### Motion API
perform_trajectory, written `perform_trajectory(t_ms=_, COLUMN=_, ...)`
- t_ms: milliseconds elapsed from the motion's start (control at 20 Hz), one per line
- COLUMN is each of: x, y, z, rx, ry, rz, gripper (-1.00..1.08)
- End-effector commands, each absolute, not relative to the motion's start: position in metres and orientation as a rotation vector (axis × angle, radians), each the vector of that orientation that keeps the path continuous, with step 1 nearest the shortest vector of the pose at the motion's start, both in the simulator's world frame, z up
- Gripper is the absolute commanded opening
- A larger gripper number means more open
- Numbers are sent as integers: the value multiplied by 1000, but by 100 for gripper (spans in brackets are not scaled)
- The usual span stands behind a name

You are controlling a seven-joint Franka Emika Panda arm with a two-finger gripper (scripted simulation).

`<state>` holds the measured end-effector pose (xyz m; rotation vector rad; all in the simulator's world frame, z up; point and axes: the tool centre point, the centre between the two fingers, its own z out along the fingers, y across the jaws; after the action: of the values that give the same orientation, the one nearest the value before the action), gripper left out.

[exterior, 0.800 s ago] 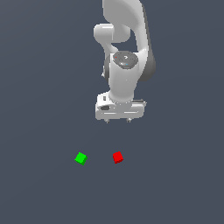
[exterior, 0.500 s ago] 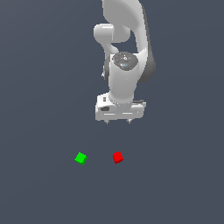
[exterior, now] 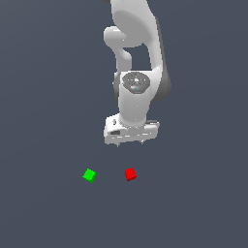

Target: Stack the red cube on top of the green cube.

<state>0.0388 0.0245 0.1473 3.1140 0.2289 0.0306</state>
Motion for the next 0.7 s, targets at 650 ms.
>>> perform_trajectory(t_ms=650, x=106, y=24, z=87, rx=3099, ry=491, rz=7, gripper=100)
